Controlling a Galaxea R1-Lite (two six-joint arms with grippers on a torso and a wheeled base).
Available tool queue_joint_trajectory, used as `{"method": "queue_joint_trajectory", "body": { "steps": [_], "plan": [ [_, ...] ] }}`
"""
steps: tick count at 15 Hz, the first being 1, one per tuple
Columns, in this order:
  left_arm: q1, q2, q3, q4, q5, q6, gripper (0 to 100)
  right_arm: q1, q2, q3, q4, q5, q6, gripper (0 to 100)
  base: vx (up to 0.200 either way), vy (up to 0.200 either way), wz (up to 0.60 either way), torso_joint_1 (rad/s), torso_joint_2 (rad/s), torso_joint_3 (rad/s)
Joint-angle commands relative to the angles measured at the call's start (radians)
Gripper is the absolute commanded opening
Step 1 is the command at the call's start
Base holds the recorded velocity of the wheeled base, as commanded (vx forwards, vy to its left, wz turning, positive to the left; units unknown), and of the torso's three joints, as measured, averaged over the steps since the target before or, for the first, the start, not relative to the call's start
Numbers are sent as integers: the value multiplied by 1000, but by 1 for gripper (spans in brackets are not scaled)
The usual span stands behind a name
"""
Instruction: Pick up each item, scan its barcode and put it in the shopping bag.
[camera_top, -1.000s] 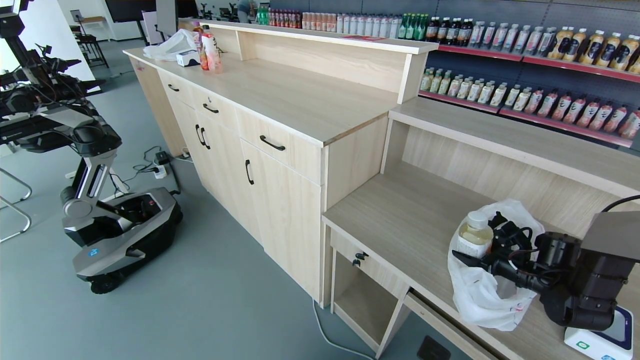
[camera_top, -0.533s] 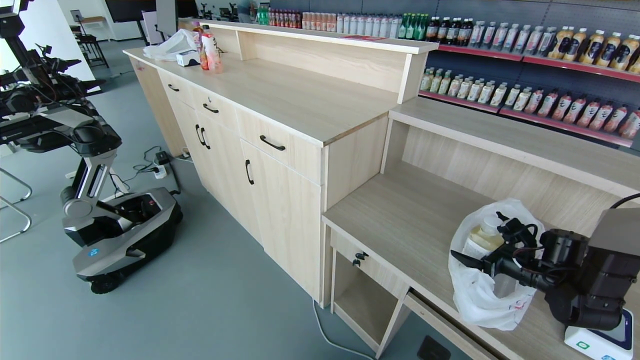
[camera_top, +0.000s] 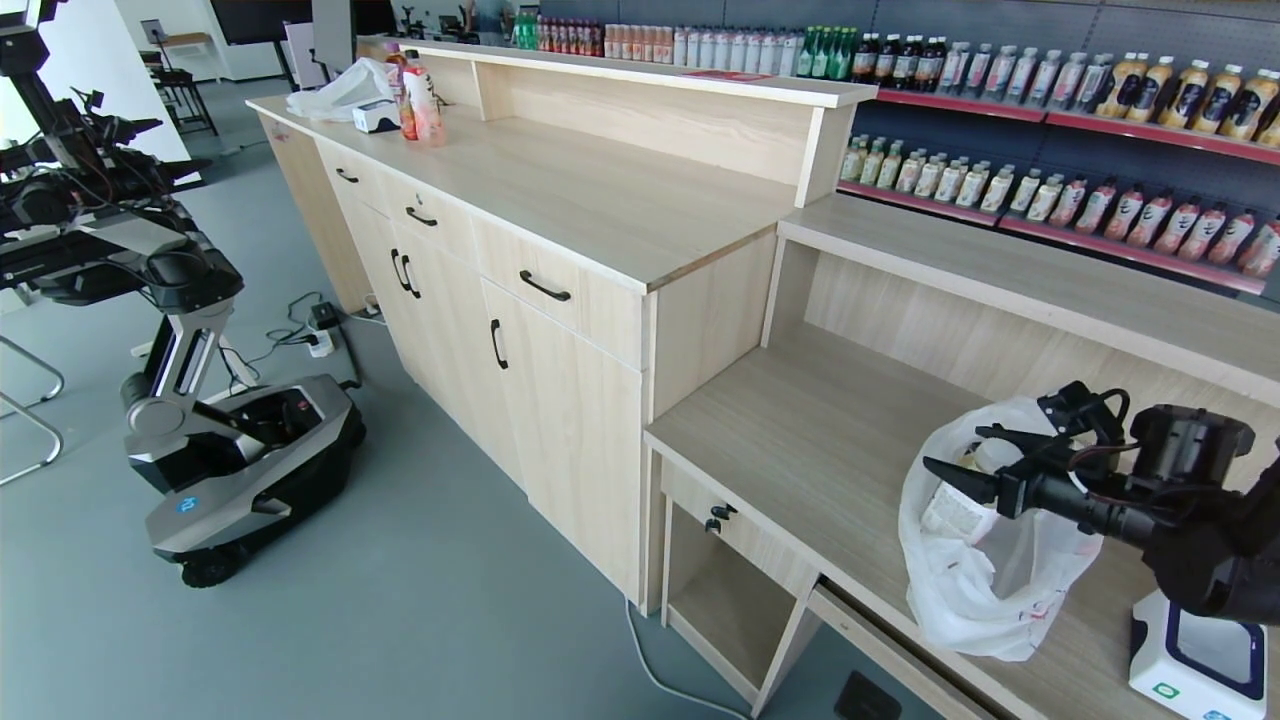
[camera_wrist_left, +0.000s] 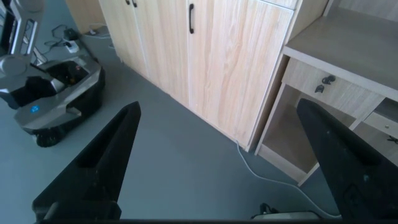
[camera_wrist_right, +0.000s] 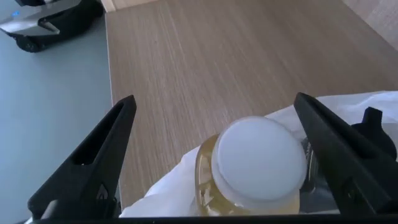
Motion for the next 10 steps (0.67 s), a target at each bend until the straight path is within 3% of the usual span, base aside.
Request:
{"method": "queue_joint_trajectory", "body": {
  "steps": [1, 4, 5, 6, 8, 10],
  "plan": [
    [0, 0, 0, -1, 0, 1, 100, -6, -362, 35, 250, 0, 13, 100, 0, 0, 0, 0, 0, 0],
    [0, 0, 0, 1, 0, 1, 100, -98, -713, 238, 416, -8, -28, 100, 0, 0, 0, 0, 0, 0],
    [0, 0, 0, -1, 0, -1, 100, -130, -753, 261, 434, -10, -53, 100, 0, 0, 0, 0, 0, 0],
    [0, 0, 0, 1, 0, 1, 100, -207, -852, 255, 575, -14, -113, 100, 0, 0, 0, 0, 0, 0],
    [0, 0, 0, -1, 0, 1, 100, -244, -910, 258, 603, -19, -136, 100, 0, 0, 0, 0, 0, 0],
    [0, 0, 0, 1, 0, 1, 100, -229, -953, 258, 603, -154, -234, 100, 0, 0, 0, 0, 0, 0]
  ]
}}
